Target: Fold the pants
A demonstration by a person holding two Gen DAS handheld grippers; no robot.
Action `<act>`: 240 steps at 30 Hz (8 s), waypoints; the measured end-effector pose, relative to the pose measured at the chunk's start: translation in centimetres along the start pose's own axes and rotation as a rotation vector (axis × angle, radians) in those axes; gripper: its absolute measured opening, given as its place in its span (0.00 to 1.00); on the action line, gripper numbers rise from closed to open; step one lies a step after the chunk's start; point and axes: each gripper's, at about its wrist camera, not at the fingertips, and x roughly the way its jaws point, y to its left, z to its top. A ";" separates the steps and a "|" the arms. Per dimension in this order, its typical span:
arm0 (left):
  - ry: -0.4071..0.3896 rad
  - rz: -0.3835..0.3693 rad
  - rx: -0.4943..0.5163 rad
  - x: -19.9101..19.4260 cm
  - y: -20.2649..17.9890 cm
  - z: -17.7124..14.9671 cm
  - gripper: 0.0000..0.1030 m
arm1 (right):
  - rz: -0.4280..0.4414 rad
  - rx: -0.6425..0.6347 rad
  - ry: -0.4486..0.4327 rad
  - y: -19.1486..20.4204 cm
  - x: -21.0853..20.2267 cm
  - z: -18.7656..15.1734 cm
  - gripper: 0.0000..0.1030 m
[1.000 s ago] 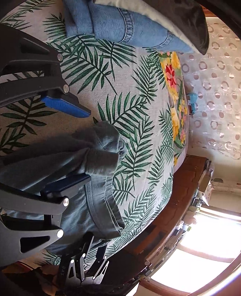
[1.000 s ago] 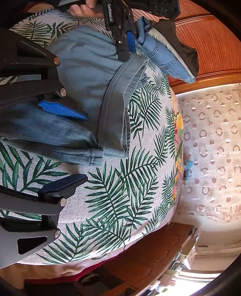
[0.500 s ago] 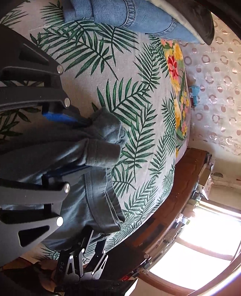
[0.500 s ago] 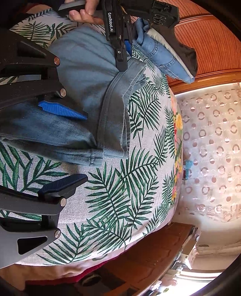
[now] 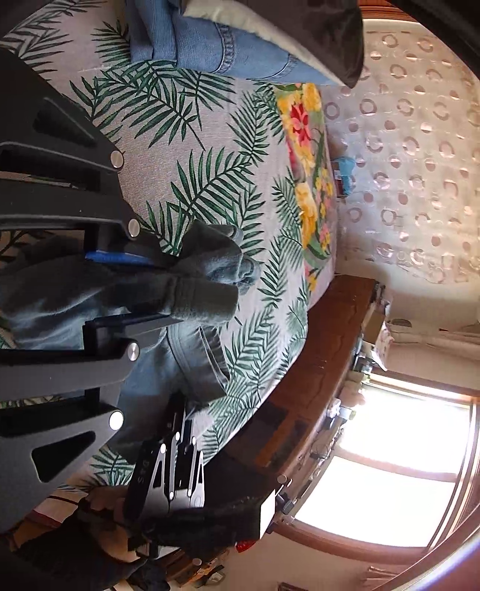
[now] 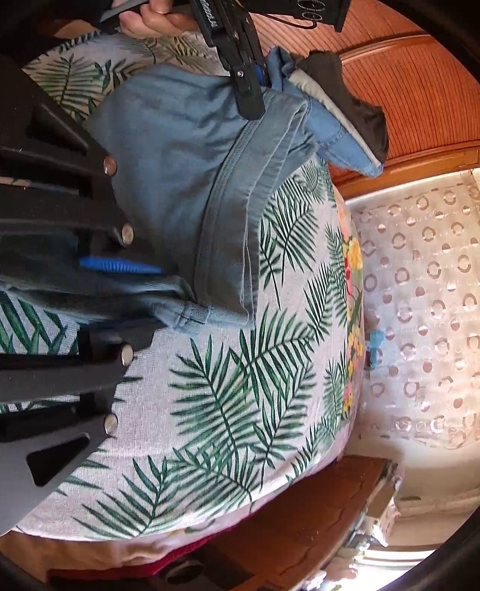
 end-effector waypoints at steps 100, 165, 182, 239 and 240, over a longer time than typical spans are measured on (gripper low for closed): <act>-0.502 0.381 -0.266 -12.6 19.8 4.4 0.17 | 0.223 -0.605 -0.426 8.8 9.8 23.0 0.08; -0.202 0.475 -0.155 -11.2 14.5 0.3 0.87 | 0.272 -0.316 -0.298 1.0 0.0 13.6 0.42; -0.190 0.372 -0.093 -11.5 8.0 -0.7 0.87 | 0.181 -0.215 -0.306 -1.1 -7.3 6.0 0.54; -0.298 0.351 -0.030 -17.0 -3.6 1.0 0.87 | -0.091 -0.017 -0.481 3.3 -23.1 -7.5 0.84; -0.297 0.351 -0.029 -17.1 -3.7 1.0 0.87 | -0.091 -0.017 -0.480 3.3 -23.0 -7.6 0.84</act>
